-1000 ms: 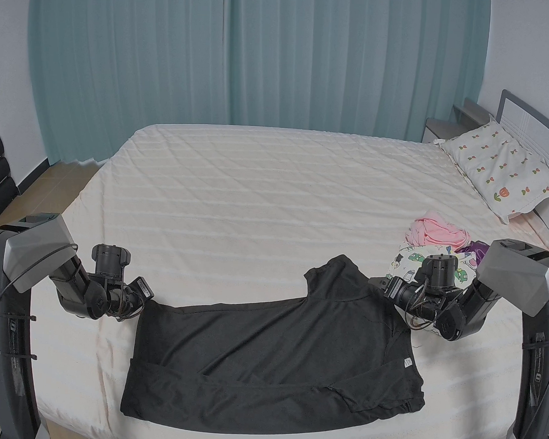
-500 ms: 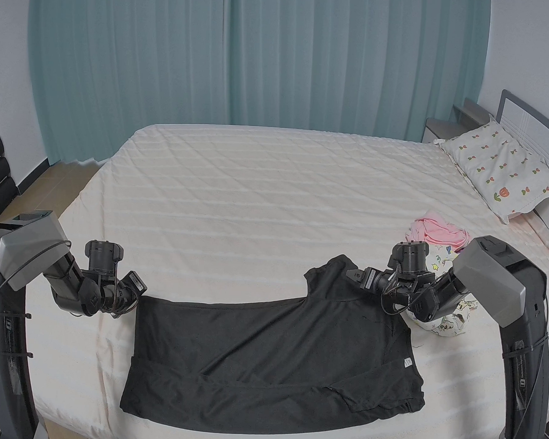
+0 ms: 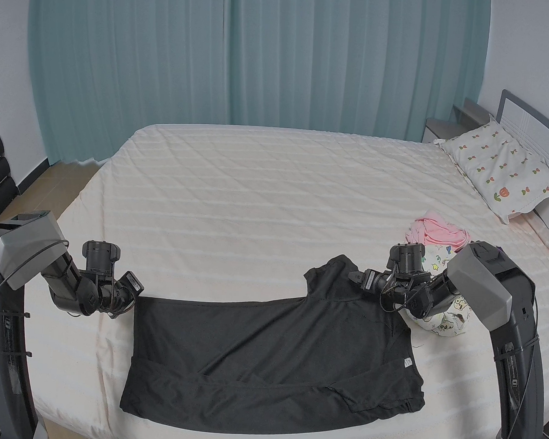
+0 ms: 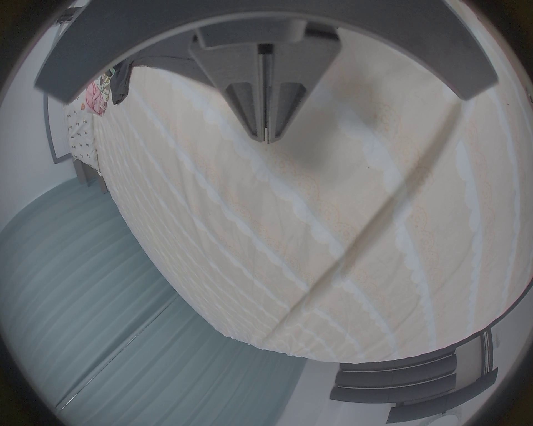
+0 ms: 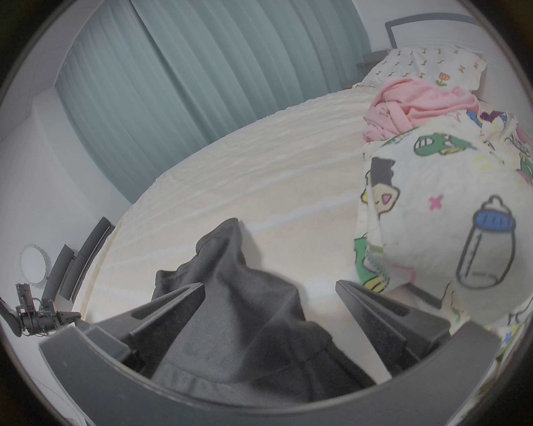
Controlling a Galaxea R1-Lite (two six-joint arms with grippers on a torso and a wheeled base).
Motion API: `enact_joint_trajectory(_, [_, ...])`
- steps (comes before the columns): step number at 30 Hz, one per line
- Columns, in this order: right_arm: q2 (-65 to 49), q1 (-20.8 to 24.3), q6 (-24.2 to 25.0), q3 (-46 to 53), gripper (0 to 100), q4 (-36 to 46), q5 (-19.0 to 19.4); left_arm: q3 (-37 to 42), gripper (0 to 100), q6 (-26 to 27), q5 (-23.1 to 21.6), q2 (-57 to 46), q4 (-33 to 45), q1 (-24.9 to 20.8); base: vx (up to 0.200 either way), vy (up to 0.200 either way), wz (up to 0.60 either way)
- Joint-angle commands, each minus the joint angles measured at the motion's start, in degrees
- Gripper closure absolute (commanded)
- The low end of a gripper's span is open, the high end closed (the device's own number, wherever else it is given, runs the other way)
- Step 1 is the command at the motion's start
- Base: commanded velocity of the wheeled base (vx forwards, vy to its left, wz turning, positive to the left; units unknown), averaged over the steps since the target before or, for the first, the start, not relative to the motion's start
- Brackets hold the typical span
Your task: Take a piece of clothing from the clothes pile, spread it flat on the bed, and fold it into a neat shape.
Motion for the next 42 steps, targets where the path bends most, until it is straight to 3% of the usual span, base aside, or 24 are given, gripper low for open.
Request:
enact_joint_trajectory(1, [-0.03, -0.18, 0.47, 1.17, 100, -0.20, 0.94, -0.10, 100, 0.00, -0.02, 0.27, -0.01, 0.14, 0.000, 0.000, 0.00])
enact_joint_trajectory(13, [-3.72, -1.94, 3.98, 6.70, 100, -5.30, 3.67, -0.72, 100, 0.00, -0.02, 0.09, -0.09, 1.28, 0.000, 0.000, 0.00])
enact_joint_trajectory(18, [-6.97, -3.35, 4.42, 13.47, 100, -11.10, 6.66, -1.51, 100, 0.17, -0.02, -0.17, -0.09, 2.16, 0.000, 0.000, 0.00])
enact_joint_trajectory(27, [-7.77, -4.05, 6.71, 21.21, 100, -23.58, 6.92, -2.21, 100, 0.35, -0.55, -0.34, -0.18, 2.42, 0.000, 0.000, 0.00])
enact_joint_trajectory(35, [-9.00, -4.84, 6.88, 23.14, 100, -24.11, 7.10, -1.42, 100, 0.35, -0.72, -2.28, -0.18, 2.60, 0.000, 0.000, 0.00])
enact_joint_trajectory(39, [-12.34, -5.81, 6.97, 27.36, 100, -23.40, 10.96, -0.54, 100, 1.05, -2.04, -3.68, 0.70, 2.95, 0.000, 0.000, 0.00])
enact_joint_trajectory(42, [-13.04, -6.34, 6.97, 27.89, 100, -24.02, 11.49, -0.19, 100, 3.16, -2.48, -4.74, 2.01, 3.30, 0.000, 0.000, 0.00])
